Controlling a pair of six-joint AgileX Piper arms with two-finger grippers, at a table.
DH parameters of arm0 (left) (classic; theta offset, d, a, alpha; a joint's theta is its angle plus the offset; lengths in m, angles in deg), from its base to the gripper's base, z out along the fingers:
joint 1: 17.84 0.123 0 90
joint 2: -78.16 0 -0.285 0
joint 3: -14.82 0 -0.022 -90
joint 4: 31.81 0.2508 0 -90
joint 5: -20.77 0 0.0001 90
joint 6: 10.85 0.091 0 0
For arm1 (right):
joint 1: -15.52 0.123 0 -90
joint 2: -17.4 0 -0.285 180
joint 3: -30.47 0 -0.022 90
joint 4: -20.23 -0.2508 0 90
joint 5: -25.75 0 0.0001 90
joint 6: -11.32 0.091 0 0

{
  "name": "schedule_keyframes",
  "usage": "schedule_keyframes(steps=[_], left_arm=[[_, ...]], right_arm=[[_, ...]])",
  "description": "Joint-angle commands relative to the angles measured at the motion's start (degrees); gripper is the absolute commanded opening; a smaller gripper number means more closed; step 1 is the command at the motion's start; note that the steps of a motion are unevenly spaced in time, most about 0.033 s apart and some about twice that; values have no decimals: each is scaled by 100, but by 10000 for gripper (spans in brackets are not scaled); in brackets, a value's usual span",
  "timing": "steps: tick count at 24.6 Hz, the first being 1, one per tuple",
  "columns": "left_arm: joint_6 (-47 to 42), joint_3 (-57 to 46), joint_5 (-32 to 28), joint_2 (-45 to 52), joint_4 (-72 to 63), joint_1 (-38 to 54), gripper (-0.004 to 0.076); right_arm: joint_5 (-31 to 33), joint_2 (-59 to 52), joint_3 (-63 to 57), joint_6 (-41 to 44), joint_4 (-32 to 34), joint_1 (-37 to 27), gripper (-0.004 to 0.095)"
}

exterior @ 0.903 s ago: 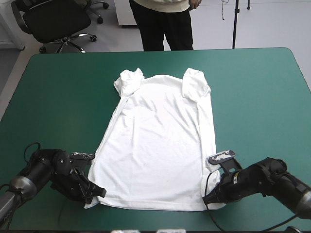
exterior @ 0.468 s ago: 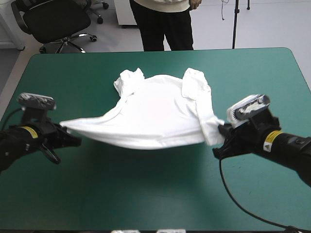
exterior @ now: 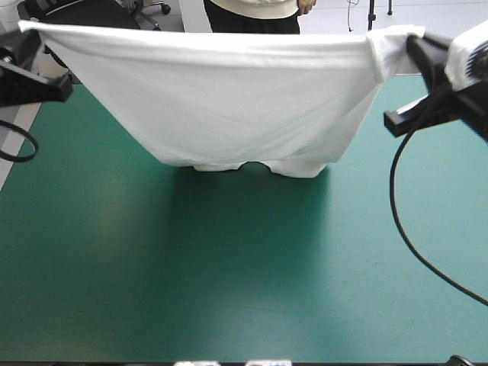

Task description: Fold the cloth

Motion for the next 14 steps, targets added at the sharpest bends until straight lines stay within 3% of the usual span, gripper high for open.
schedule_keyframes(steps=[1, 5, 9, 11, 14], left_arm=[[147, 913, -1079, -164, 22, -21, -17], [375, 1990, -2169, -486, 98, -21, -17], [518, 2541, -2739, -607, 114, -21, -17], [518, 2724, -2796, -693, 114, -21, -17], [496, 2812, -2407, -897, 114, -21, -17]], right_arm=[[-853, 148, 935, -339, 304, -6, -18], [-1425, 353, 2099, -729, 534, -6, -18], [-1626, 377, 2610, -1109, 534, -6, -18], [-1613, 403, 2771, -1184, 534, -6, -18], [-1346, 511, 2812, -1173, 724, -6, -18]])
